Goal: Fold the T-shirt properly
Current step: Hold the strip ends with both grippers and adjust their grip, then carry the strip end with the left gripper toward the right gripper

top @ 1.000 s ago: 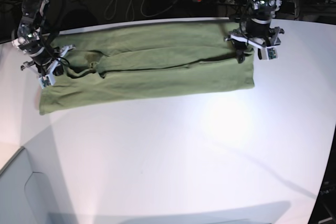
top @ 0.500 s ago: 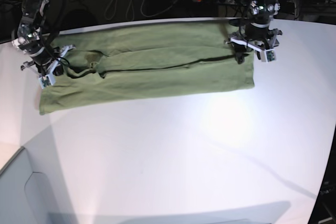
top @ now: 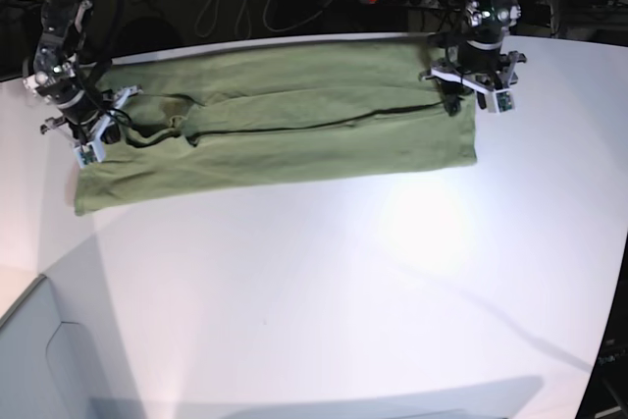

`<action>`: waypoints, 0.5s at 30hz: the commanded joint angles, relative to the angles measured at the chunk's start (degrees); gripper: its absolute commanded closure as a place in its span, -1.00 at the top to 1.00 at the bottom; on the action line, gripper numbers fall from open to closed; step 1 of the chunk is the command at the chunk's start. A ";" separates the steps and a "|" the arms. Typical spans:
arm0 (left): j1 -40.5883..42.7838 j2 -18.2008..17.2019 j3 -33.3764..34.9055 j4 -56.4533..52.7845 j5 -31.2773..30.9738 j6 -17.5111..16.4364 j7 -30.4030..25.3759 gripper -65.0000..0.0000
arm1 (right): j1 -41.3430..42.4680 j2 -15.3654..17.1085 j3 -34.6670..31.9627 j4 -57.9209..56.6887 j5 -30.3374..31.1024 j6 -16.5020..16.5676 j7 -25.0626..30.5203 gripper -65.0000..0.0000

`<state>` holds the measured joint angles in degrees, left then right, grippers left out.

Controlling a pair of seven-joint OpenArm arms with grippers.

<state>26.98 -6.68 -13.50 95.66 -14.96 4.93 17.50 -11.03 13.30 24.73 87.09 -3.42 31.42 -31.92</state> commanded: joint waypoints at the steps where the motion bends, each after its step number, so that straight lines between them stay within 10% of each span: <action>1: 0.49 -0.14 0.18 0.21 -0.20 -0.05 1.27 -0.06 | 0.43 0.72 -0.60 0.78 0.30 0.71 0.76 -1.00; 15: 0.67 -0.05 0.00 0.47 -0.20 -0.05 1.27 -0.78 | 1.84 0.55 -1.30 0.69 0.30 0.62 0.41 -1.00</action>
<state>27.00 -6.63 -13.30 95.66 -15.27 4.60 17.56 -9.74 13.15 23.18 87.00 -3.42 31.44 -32.21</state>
